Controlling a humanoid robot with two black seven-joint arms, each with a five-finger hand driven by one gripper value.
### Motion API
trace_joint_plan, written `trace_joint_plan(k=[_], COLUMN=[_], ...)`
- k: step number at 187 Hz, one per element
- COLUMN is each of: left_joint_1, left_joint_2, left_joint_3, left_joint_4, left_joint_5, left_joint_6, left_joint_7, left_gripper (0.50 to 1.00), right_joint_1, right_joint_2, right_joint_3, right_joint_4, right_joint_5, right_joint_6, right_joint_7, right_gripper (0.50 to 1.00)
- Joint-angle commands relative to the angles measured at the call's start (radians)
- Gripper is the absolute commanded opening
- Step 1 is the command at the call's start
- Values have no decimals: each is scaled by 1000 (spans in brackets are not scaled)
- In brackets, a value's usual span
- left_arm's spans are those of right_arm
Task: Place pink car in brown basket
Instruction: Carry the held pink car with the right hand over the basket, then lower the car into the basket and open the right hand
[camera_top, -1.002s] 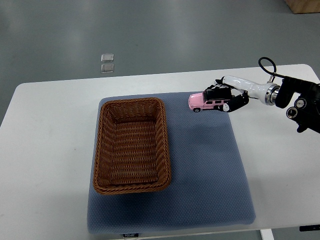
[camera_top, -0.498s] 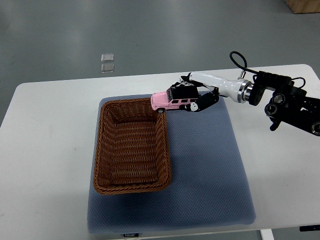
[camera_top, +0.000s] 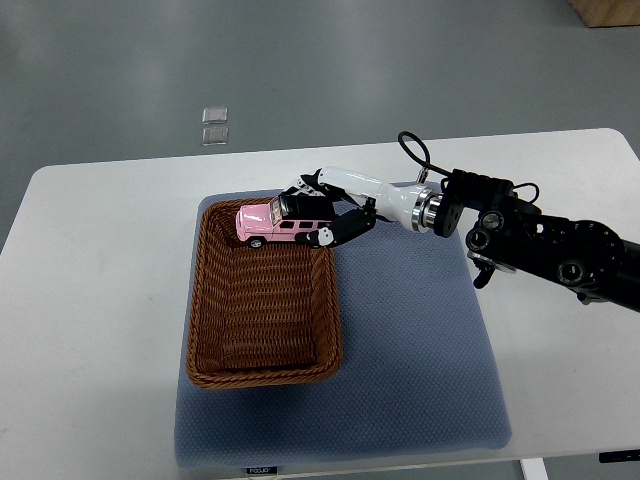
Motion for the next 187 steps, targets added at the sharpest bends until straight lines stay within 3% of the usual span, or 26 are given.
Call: trace_joint_plan(k=[1, 68, 85, 113, 154, 187], left_joint_1=[-2, -2, -2, -2, -2, -2], left_joint_2=[0, 0, 0, 0, 0, 0], left_joint_3=[0, 1, 1, 0, 0, -2], left_joint_4=[-1, -1, 1, 4, 8, 10], left_joint_5=[0, 0, 0, 0, 0, 0], left_joint_6=[0, 0, 0, 0, 0, 0], left_joint_7=[0, 0, 0, 0, 0, 0], left_gripper=[1000, 1000, 1000, 1000, 1000, 1000], right_joint_1=[-19, -36, -39, -41, -47, -42], right_joint_2=[31, 91, 102, 119, 122, 113], right_joint_3=[-5, -48, -60, -76, -73, -37], right_joint_4=[-22, -73, -90, -103, -117, -119], right_joint_5=[-10, -16, -16, -16, -16, -8], right_joint_6=[-15, -50, -50, -50, -51, -53], right_joint_7=[0, 2, 3, 6, 9, 11], right_gripper=[625, 658, 709, 725, 821, 848])
